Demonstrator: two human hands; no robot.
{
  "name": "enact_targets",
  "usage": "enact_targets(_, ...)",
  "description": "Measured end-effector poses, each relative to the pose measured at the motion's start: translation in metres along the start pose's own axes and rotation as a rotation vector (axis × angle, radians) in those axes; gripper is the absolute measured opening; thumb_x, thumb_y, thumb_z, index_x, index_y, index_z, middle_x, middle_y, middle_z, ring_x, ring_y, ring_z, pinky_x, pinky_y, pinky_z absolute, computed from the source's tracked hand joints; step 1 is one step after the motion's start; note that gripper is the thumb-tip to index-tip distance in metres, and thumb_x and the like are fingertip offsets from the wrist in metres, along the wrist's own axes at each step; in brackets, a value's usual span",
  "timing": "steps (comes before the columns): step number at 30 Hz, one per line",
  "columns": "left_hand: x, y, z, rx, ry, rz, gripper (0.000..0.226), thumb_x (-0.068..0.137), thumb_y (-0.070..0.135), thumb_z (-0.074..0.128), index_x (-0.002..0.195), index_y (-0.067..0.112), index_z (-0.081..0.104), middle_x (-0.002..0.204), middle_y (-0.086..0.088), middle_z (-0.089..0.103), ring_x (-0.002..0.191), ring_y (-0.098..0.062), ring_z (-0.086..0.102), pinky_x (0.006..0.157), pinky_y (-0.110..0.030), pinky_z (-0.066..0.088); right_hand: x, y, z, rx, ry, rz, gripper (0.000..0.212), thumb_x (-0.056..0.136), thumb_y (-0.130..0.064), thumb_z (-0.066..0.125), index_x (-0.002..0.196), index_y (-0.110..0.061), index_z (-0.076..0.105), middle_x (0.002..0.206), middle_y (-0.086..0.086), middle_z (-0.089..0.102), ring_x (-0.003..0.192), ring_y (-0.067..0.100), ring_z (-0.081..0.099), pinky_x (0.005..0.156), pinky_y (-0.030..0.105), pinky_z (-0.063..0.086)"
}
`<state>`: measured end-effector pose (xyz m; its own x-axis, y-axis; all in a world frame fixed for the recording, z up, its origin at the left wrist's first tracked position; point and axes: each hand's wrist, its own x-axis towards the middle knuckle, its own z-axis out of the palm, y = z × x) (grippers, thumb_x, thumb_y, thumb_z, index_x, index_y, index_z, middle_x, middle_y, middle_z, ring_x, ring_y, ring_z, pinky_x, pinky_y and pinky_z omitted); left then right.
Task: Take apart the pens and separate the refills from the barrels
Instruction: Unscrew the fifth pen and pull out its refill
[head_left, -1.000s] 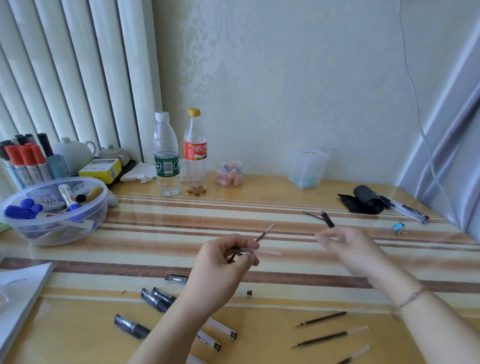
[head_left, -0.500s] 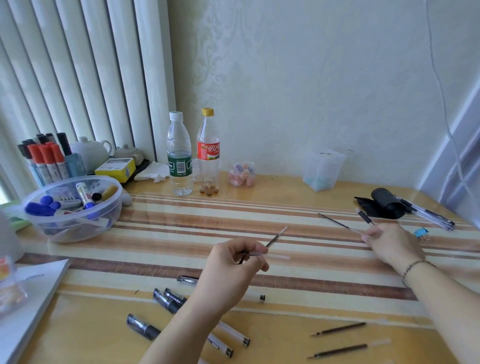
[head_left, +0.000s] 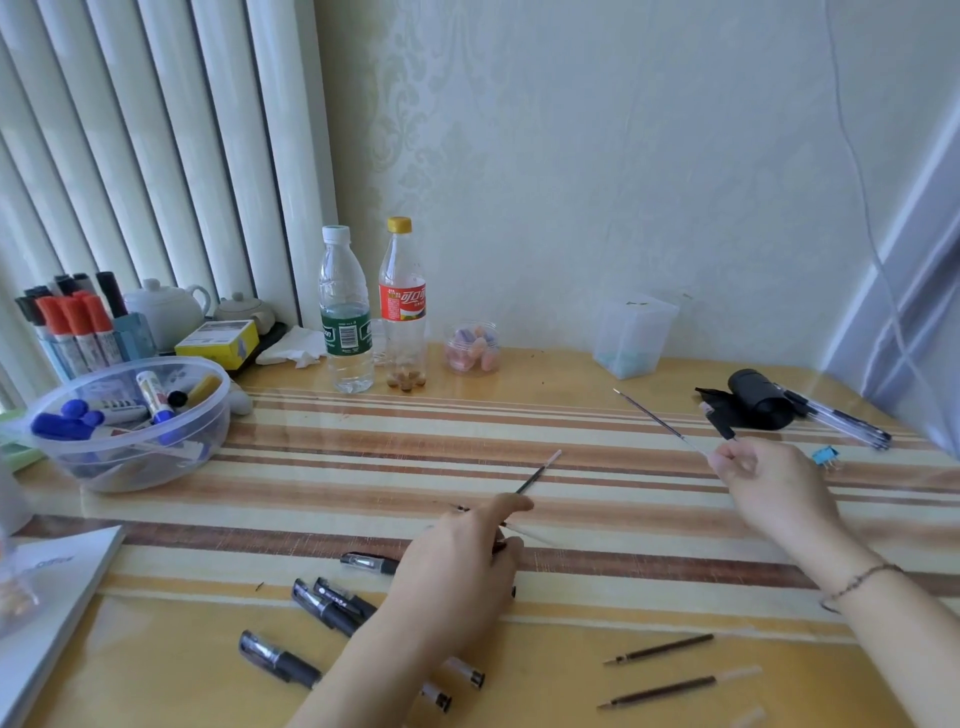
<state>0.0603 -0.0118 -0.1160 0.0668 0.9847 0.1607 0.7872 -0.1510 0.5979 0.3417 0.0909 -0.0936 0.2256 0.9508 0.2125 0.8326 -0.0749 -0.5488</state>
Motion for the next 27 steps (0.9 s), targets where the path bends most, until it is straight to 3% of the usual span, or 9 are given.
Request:
enact_targets(3,-0.001,0.002,-0.003,-0.027,-0.095,0.057,0.044,0.093,0.026,0.045,0.131,0.049,0.041,0.071,0.008,0.067,0.057,-0.007,0.056,0.055,-0.024,0.05,-0.023,-0.016,-0.011,0.221,-0.033,-0.032,0.012,0.092,-0.027,0.06,0.08,-0.029,0.063,0.093,-0.002,0.064,0.09,0.017,0.06,0.077,0.033,0.044)
enact_targets(6,-0.002,0.005,-0.008,-0.13,-0.147,0.085,0.027,0.096,0.025,0.047,0.116,0.038,0.059,0.053,0.007,0.057,0.045,-0.004,0.046,0.048,-0.017,0.038,-0.047,-0.032,-0.019,0.438,-0.077,-0.038,0.012,0.092,-0.023,0.062,0.081,-0.028,0.065,0.085,-0.005,0.068,0.082,0.01,0.06,0.071,0.028,0.042)
enact_targets(8,-0.002,0.005,-0.013,-0.228,-0.143,0.084,0.018,0.096,0.024,0.051,0.104,0.03,0.067,0.06,0.004,0.067,0.046,-0.004,0.049,0.051,-0.017,0.041,-0.06,-0.038,-0.019,0.509,-0.125,-0.046,0.011,0.092,-0.024,0.061,0.084,-0.026,0.068,0.076,-0.006,0.068,0.076,0.007,0.061,0.066,0.024,0.042)
enact_targets(11,-0.002,0.01,-0.019,-0.454,-0.058,0.055,0.015,0.096,0.019,0.056,0.092,0.022,0.071,0.074,0.003,0.076,0.054,-0.001,0.056,0.056,-0.013,0.043,-0.078,-0.04,-0.012,0.563,-0.191,-0.091,0.01,0.091,-0.026,0.061,0.087,-0.022,0.07,0.059,-0.003,0.05,0.053,0.001,0.051,0.066,0.026,0.044)
enact_targets(14,-0.003,0.013,-0.019,-0.678,0.058,-0.006,0.011,0.093,0.016,0.061,0.092,0.014,0.072,0.074,-0.001,0.075,0.047,0.008,0.051,0.052,-0.004,0.037,-0.097,-0.046,-0.004,0.539,-0.289,-0.236,0.012,0.09,-0.027,0.062,0.082,-0.02,0.068,0.06,0.002,0.047,0.056,0.005,0.052,0.062,0.011,0.044)
enact_targets(19,-0.005,0.017,-0.013,-0.765,0.044,0.025,0.012,0.092,0.015,0.062,0.095,0.012,0.073,0.08,-0.001,0.075,0.047,0.006,0.048,0.052,-0.006,0.036,-0.112,-0.052,0.004,0.432,-0.359,-0.377,0.016,0.091,-0.027,0.06,0.075,-0.026,0.061,0.055,-0.007,0.028,0.049,0.008,0.031,0.048,0.018,0.028)
enact_targets(23,-0.006,0.019,-0.014,-0.882,-0.006,0.049,0.016,0.093,0.013,0.057,0.097,0.01,0.072,0.078,-0.005,0.072,0.044,-0.003,0.037,0.048,-0.014,0.033,-0.115,-0.051,0.007,0.4,-0.37,-0.395,0.016,0.091,-0.03,0.059,0.075,-0.03,0.059,0.05,-0.009,0.029,0.048,0.008,0.03,0.049,0.022,0.026)
enact_targets(27,-0.005,0.02,-0.013,-1.043,0.13,-0.008,0.016,0.09,0.015,0.056,0.085,0.01,0.07,0.07,-0.006,0.067,0.042,-0.006,0.033,0.051,-0.022,0.031,-0.117,-0.051,0.004,0.41,-0.43,-0.401,0.022,0.086,-0.05,0.059,0.078,-0.03,0.059,0.046,-0.01,0.035,0.047,0.011,0.031,0.051,0.028,0.027)
